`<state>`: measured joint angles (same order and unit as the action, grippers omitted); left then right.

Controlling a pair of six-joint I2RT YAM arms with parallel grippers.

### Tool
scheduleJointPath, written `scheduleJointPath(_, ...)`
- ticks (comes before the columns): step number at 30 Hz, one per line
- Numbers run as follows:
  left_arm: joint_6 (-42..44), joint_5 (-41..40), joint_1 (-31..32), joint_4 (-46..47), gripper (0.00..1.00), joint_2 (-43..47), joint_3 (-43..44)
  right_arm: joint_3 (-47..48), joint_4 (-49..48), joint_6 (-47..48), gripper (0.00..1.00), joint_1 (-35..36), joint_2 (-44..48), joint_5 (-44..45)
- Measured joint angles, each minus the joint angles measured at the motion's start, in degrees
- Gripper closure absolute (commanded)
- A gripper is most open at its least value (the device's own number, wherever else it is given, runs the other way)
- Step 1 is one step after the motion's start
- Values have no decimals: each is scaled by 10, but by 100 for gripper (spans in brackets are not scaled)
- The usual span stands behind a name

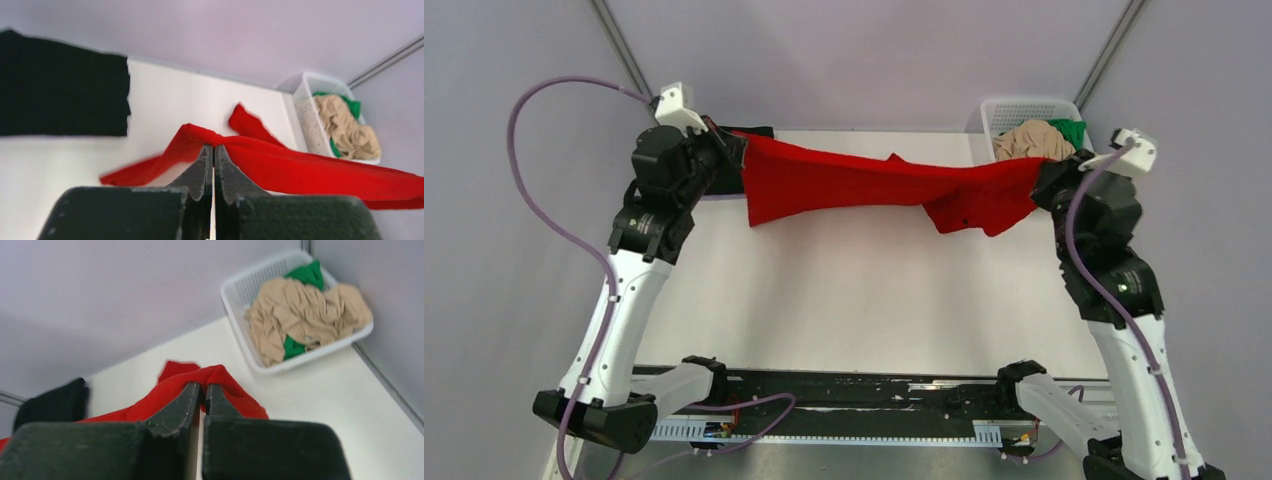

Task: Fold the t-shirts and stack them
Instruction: Flatten out the tshirt

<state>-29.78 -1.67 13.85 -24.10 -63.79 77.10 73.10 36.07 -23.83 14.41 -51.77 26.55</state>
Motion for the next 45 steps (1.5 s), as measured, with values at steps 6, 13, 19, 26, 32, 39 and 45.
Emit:
scheduleJointPath(6, 25, 11, 0, -32, 100, 28, 124, 144, -10, 54, 100, 0, 44, -24)
scheduleJointPath(13, 47, 57, 0, -62, 100, 93, 236, 300, -1, 94, 100, 0, 57, -98)
scheduleJointPath(19, 61, 106, 0, -81, 100, 141, 311, 420, 32, 118, 100, 0, 57, -179)
scheduleJointPath(26, 61, 136, 0, -82, 100, 171, 318, 447, 38, 138, 100, 0, 62, -219)
scheduleJointPath(32, 61, 106, 0, -74, 100, 174, 217, 323, 3, 145, 100, -1, 62, -190)
scheduleJointPath(39, 40, -44, 0, -38, 100, 150, -59, 52, -80, 127, 100, -1, 24, -139)
scheduleJointPath(45, 14, -174, -8, 8, 100, -70, -197, -110, -172, 83, 100, -1, -137, -70)
